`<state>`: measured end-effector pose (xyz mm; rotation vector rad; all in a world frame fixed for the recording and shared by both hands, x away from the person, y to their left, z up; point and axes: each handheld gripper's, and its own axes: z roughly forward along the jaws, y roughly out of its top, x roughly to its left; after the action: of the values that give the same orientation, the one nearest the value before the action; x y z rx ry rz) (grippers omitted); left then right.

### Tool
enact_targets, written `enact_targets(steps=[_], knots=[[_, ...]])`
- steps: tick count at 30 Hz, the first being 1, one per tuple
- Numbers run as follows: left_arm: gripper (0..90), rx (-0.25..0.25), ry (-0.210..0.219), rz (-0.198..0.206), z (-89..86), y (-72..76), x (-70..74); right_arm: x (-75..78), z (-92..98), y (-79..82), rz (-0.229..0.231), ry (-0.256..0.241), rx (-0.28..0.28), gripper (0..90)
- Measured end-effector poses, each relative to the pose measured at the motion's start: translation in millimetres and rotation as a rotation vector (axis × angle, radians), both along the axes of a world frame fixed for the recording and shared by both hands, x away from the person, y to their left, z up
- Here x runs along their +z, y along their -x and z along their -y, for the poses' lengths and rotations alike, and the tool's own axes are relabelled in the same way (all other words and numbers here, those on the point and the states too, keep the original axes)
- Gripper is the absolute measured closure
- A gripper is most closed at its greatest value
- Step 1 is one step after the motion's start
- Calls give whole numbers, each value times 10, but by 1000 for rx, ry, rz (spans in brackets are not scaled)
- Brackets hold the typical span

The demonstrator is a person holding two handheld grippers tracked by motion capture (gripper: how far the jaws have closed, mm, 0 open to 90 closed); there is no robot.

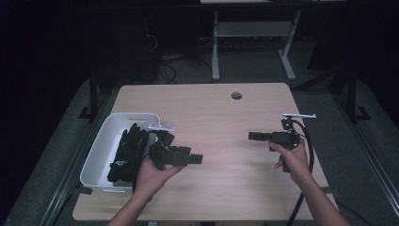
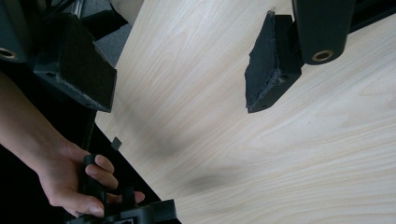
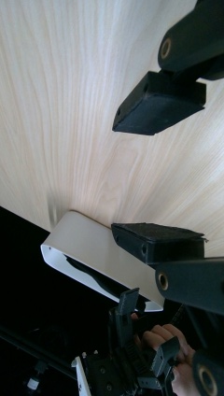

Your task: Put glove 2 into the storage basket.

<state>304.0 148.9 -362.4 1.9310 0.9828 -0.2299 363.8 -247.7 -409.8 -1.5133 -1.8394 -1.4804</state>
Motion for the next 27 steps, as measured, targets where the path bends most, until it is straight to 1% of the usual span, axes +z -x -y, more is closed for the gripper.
enact_targets(steps=[3, 4, 6, 7, 9, 10, 16, 22, 26, 27], knots=[[245, -1, 2, -1, 13, 7, -34, -14, 44, 17, 3, -8, -7, 433], [244, -3, 0, 5, 16, 7, -45, -23, 63, 27, 1, -4, -9, 433], [244, -1, -4, 1, 26, 14, -58, -52, 95, 42, -1, 2, -12, 433], [245, -3, -6, 10, 29, 15, -69, -64, 108, 48, -3, 3, -15, 433], [244, 0, -4, 9, 40, 22, -91, -99, 147, 71, -6, 0, -21, 433], [244, 1, -3, 9, 44, 24, -100, -114, 162, 83, -15, 4, -21, 432], [244, 4, 6, -1, 84, 51, -168, -199, 237, 159, -16, -5, -23, 431], [244, 2, -2, 10, 130, 77, -213, -276, 318, 252, -24, -8, -28, 430], [244, -3, -2, 19, 149, 105, -234, -299, 354, 298, -20, -13, -31, 430], [244, -2, -2, 23, 154, 114, -240, -312, 386, 347, -23, -17, -33, 428]])
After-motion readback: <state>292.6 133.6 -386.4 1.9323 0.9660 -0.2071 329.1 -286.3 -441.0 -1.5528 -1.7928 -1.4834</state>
